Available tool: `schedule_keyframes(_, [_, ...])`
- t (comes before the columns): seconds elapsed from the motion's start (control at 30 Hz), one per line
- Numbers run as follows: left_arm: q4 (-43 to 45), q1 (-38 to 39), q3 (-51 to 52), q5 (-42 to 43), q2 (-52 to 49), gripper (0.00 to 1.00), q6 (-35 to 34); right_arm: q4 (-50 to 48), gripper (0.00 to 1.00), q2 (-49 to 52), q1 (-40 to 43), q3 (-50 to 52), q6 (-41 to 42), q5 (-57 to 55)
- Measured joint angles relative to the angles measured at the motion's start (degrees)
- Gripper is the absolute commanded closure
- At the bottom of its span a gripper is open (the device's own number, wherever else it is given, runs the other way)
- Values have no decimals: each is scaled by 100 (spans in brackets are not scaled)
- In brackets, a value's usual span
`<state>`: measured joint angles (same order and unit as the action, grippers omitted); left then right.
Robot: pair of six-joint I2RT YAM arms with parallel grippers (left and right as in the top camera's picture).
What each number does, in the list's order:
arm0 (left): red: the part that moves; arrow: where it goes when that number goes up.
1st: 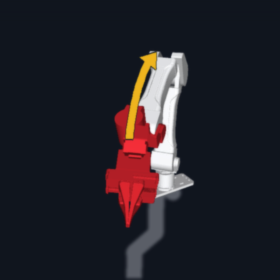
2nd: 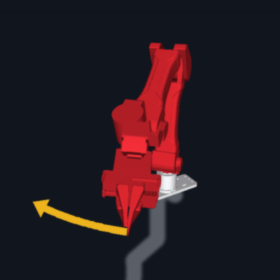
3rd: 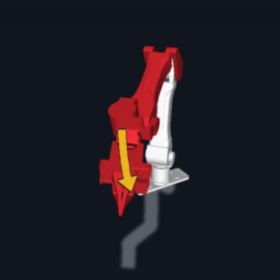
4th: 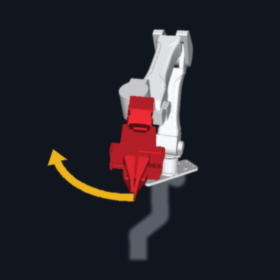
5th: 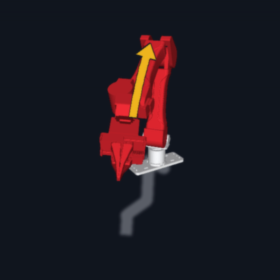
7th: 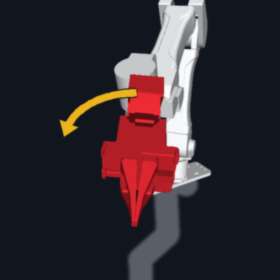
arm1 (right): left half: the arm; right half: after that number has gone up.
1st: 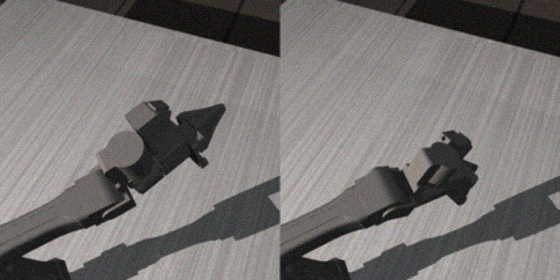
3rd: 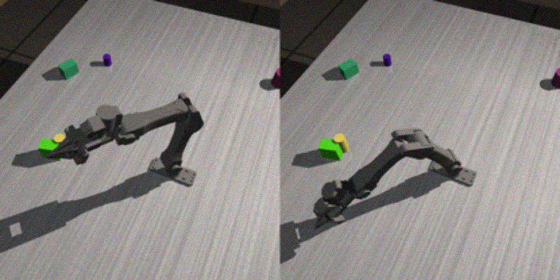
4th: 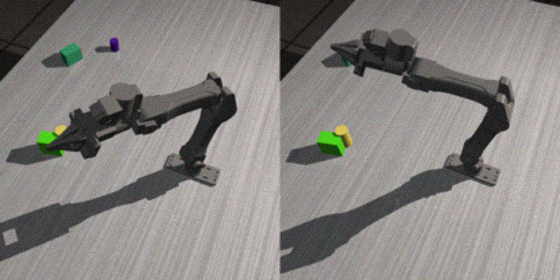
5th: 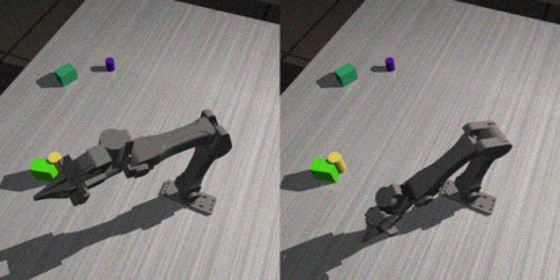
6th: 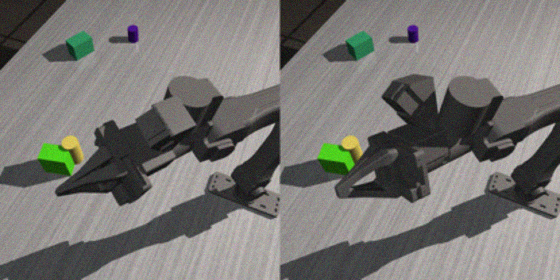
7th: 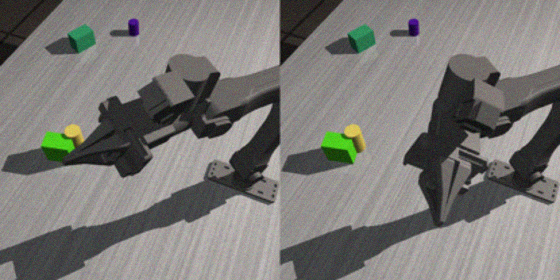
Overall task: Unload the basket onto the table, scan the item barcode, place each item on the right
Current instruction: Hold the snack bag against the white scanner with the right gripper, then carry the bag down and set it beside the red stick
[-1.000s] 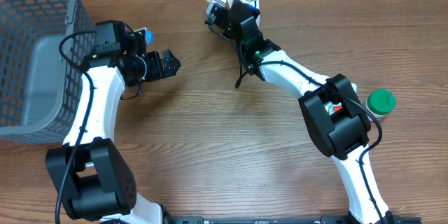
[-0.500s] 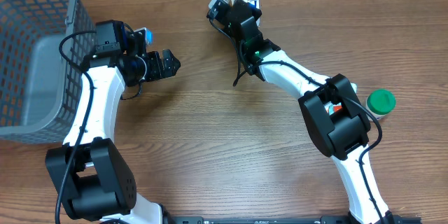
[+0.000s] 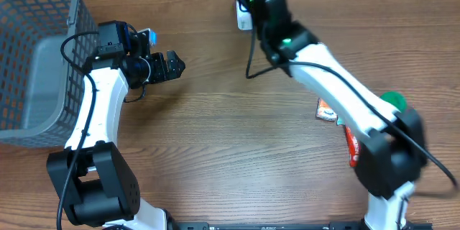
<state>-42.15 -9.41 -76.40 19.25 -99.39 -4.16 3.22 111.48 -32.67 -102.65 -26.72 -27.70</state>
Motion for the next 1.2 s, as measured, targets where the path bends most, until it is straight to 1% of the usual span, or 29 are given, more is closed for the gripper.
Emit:
schedule_keyframes(0.07, [4, 0, 0, -2, 0, 0, 0, 459, 96, -422, -2, -7, 201, -26])
schedule_keyframes(0.17, [9, 0, 0, -2, 0, 0, 0, 1447, 96, -973, 0, -31, 549, -44])
schedule_keyframes(0.27, [9, 0, 0, -4, 0, 1, 0, 2776, 96, -1294, 4, -55, 1010, -66])
schedule_keyframes(0.33, [11, 0, 0, -2, 0, 0, 0, 3932, 96, -1373, 11, -63, 1445, -50])
schedule_keyframes(0.53, [9, 0, 0, -2, 0, 0, 0, 6771, 96, -1305, 83, 37, 2555, 343])
schedule_keyframes(0.63, [9, 0, 0, -2, 0, 0, 0, 7556, 96, -1305, 125, 205, 2872, 737])
schedule_keyframes(0.73, [7, 0, 0, -2, 0, 0, 0, 8074, 96, -1305, 155, 527, 3053, 1178])
schedule_keyframes(0.83, [7, 0, 0, -2, 0, 1, 0, 8242, 96, -1303, 155, 1019, 3147, 1453])
schedule_keyframes(1.0, [7, 0, 0, -2, 0, 0, 0, 7967, 95, -1298, 157, 1722, 3204, 1613])
schedule_keyframes(1.1, [9, 0, 0, -2, 0, 1, 0, 7711, 90, -1283, 177, 2159, 3213, 1665])
schedule_keyframes(1.13, [7, 0, 0, -2, 0, 0, 0, 7628, 86, -1283, 190, 2271, 3220, 1676])
schedule_keyframes(1.2, [7, 0, 0, -2, 0, 0, 0, 7519, 85, -1283, 234, 2457, 3228, 1663])
